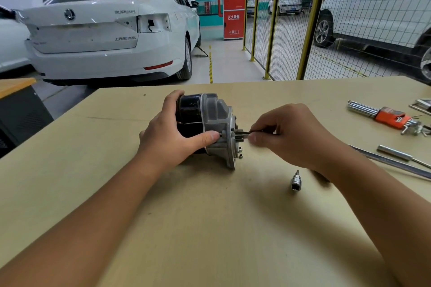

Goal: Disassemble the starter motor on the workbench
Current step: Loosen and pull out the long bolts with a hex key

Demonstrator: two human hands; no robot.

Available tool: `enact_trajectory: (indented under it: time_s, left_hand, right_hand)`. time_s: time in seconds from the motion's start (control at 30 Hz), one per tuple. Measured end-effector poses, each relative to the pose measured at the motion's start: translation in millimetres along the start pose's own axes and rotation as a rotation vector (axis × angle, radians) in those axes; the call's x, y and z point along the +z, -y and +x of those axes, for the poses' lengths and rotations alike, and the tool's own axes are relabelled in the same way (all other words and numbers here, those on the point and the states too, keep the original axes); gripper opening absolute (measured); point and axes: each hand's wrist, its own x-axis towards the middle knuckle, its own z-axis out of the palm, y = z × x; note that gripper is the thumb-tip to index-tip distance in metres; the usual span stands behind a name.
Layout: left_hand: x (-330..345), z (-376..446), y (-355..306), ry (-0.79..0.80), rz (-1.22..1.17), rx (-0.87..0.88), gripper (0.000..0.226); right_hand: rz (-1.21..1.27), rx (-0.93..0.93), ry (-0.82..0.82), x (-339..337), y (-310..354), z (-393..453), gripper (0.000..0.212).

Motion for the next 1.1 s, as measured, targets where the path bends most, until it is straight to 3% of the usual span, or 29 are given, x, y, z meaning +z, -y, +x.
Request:
enact_trajectory:
  time_s: [1.1]
  left_hand:
    - [0,1,1,-0.004,-0.001,0.009,0.117]
  right_hand:
    - [-0.036,-0.03,0.014,1,13,-5,0.009]
